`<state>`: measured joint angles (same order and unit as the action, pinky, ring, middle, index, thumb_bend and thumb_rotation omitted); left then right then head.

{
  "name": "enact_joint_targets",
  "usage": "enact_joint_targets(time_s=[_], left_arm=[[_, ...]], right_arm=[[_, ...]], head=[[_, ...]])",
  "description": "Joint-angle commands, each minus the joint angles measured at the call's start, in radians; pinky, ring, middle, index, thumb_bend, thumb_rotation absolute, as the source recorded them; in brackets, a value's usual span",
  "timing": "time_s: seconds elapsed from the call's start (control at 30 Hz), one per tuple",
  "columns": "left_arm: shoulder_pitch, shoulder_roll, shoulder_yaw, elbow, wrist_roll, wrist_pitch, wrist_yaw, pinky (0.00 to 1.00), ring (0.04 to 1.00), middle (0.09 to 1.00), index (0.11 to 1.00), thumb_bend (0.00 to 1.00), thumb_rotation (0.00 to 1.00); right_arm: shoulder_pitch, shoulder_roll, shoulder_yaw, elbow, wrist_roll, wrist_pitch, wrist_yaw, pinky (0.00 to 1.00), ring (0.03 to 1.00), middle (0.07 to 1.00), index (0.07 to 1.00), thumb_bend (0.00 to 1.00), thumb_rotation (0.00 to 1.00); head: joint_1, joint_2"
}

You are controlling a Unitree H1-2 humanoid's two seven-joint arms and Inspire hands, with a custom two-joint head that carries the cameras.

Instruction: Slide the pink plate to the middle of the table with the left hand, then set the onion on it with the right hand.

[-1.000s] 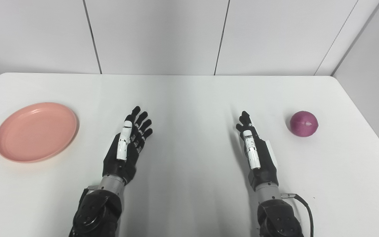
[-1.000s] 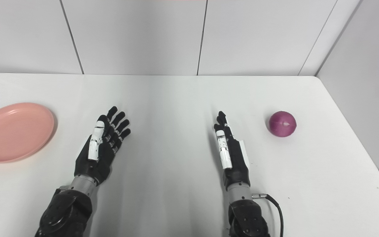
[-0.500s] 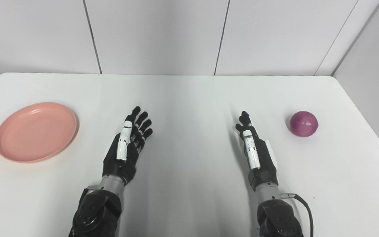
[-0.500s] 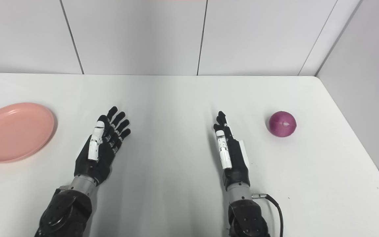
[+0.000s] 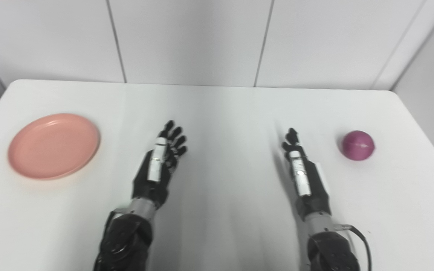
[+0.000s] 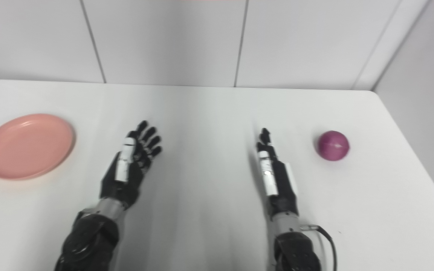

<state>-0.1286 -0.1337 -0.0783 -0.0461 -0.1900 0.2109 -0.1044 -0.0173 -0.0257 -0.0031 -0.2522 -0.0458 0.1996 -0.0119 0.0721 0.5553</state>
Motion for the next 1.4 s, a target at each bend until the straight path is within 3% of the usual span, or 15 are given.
enact_joint_targets(time_s=[0.0, 0.23, 0.33, 0.47, 0.53, 0.63, 0.67, 0.7, 0.97, 1.2, 1.37], left_arm=[[-0.002, -0.024, -0.012, 0.02, 0.017, -0.004, 0.015, 0.95, 0.954, 0.968, 0.96, 0.47, 1.0], [-0.013, -0.078, -0.041, 0.061, 0.045, -0.013, 0.047, 0.94, 0.959, 0.972, 0.961, 0.48, 1.0], [-0.021, -0.098, -0.062, 0.085, 0.071, -0.032, 0.072, 0.95, 0.962, 0.98, 0.969, 0.47, 1.0], [-0.035, -0.112, -0.082, 0.117, 0.09, -0.059, 0.097, 0.93, 0.958, 0.979, 0.975, 0.45, 1.0], [-0.046, -0.125, -0.091, 0.151, 0.098, -0.091, 0.11, 0.91, 0.952, 0.975, 0.973, 0.44, 1.0], [-0.057, -0.133, -0.1, 0.186, 0.103, -0.122, 0.126, 0.9, 0.947, 0.97, 0.971, 0.43, 1.0], [-0.06, -0.134, -0.103, 0.196, 0.102, -0.128, 0.129, 0.9, 0.947, 0.969, 0.971, 0.43, 1.0], [-0.062, -0.135, -0.106, 0.205, 0.102, -0.134, 0.132, 0.91, 0.952, 0.973, 0.973, 0.44, 1.0], [-0.076, -0.136, -0.115, 0.266, 0.096, -0.184, 0.148, 0.9, 0.947, 0.972, 0.963, 0.43, 1.0], [-0.078, -0.138, -0.119, 0.281, 0.095, -0.201, 0.152, 0.89, 0.943, 0.97, 0.96, 0.41, 1.0], [-0.078, -0.138, -0.122, 0.28, 0.095, -0.197, 0.153, 0.9, 0.944, 0.973, 0.965, 0.43, 1.0]], right_arm=[[-0.005, -0.012, -0.01, -0.011, 0.021, -0.065, 0.013, 1.0, 0.991, 1.0, 1.0, 0.21, 1.0], [-0.01, -0.057, -0.035, 0.012, 0.087, -0.104, 0.048, 1.0, 1.0, 1.0, 1.0, 0.12, 1.0], [-0.012, -0.059, -0.045, -0.008, 0.09, -0.067, 0.038, 1.0, 1.0, 1.0, 1.0, 0.1, 1.0], [-0.019, -0.055, -0.063, -0.014, 0.114, -0.038, 0.035, 1.0, 1.0, 1.0, 1.0, 0.12, 1.0], [-0.022, -0.079, -0.063, -0.001, 0.122, -0.039, 0.056, 1.0, 1.0, 1.0, 1.0, 0.18, 1.0], [-0.025, -0.079, -0.077, 0.013, 0.136, -0.031, 0.05, 1.0, 1.0, 1.0, 1.0, 0.34, 1.0], [-0.025, -0.077, -0.078, 0.027, 0.133, -0.044, 0.045, 1.0, 1.0, 1.0, 1.0, 0.36, 1.0], [-0.025, -0.076, -0.079, 0.038, 0.129, -0.056, 0.043, 0.93, 0.944, 0.968, 0.961, 0.34, 1.0], [-0.029, -0.08, -0.077, 0.075, 0.111, -0.072, 0.038, 0.8, 0.889, 0.918, 0.897, 0.38, 0.98], [-0.028, -0.08, -0.078, 0.067, 0.123, -0.058, 0.04, 0.74, 0.875, 0.911, 0.874, 0.41, 0.93], [-0.027, -0.08, -0.079, 0.063, 0.125, -0.058, 0.036, 0.63, 0.847, 0.888, 0.845, 0.45, 0.89]], head=[[0.069, -0.022], [0.215, -0.071], [0.297, -0.1], [0.334, -0.115], [0.409, -0.159], [0.418, -0.167], [0.439, -0.189], [0.445, -0.195], [0.47, -0.245], [0.472, -0.243], [0.466, -0.238]])
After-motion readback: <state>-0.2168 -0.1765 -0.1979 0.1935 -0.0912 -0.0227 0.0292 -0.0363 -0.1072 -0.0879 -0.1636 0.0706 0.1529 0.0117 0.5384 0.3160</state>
